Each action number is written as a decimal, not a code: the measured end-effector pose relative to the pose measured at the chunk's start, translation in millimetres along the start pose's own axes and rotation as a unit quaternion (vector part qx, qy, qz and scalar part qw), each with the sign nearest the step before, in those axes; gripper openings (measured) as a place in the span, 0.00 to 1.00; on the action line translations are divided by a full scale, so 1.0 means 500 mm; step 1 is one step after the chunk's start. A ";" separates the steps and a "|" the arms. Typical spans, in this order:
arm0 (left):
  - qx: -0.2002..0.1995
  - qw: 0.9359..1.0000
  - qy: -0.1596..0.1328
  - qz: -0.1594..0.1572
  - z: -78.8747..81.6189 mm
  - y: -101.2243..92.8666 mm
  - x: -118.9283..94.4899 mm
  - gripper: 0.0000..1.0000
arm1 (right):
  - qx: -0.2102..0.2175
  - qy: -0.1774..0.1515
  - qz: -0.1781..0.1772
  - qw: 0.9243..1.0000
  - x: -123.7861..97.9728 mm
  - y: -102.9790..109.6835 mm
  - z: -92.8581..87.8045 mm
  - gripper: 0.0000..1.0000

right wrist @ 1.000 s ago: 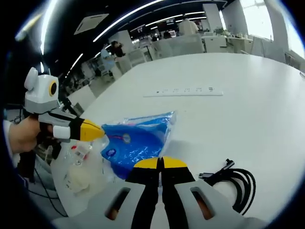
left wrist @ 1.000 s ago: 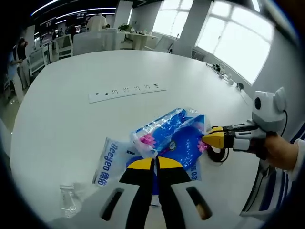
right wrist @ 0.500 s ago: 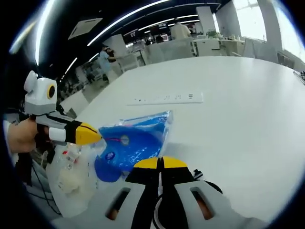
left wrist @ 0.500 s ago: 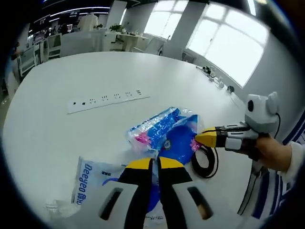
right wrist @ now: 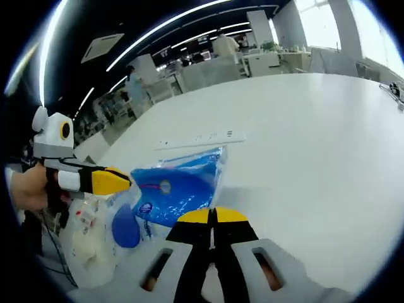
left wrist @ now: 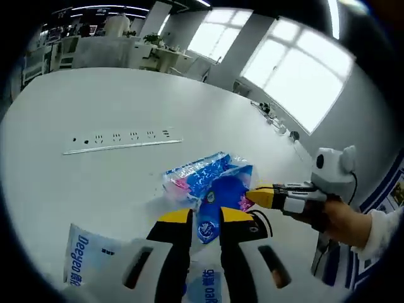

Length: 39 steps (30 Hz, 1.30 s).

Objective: Arrange the tabletop items into an orderly group along one side of the table until the central work area is clear of visible clutter.

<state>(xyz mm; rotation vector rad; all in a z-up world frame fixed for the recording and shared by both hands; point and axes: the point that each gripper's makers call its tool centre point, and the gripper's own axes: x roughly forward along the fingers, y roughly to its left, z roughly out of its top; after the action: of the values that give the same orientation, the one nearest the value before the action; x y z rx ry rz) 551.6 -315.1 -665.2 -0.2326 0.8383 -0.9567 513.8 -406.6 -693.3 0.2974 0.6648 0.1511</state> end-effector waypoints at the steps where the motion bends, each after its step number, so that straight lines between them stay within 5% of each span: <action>1: -0.011 1.000 -0.003 -0.005 0.002 -0.004 0.003 0.18 | 0.000 0.001 -0.003 1.000 0.001 -0.005 -0.001 0.00; 11: -0.041 0.998 -0.023 -0.043 0.013 -0.049 0.043 0.38 | 0.016 -0.003 -0.016 1.000 0.015 -0.053 -0.005 0.00; 20: -0.048 0.997 -0.021 -0.055 0.004 -0.060 0.067 0.45 | 0.019 0.003 -0.020 1.000 0.030 -0.086 -0.008 0.00; 25: -0.066 0.994 -0.030 -0.077 0.000 -0.072 0.085 0.59 | 0.027 0.010 -0.023 0.999 0.041 -0.098 -0.026 0.00; 39: -0.061 0.995 -0.009 -0.073 -0.024 -0.055 0.105 0.63 | 0.049 0.025 -0.028 0.998 0.057 -0.113 -0.057 0.00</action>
<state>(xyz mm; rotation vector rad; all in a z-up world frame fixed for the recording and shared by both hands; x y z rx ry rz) 541.2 -370.5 -686.5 -0.4123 0.8721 -1.0400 520.7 -447.2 -749.5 0.3702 0.7299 0.0718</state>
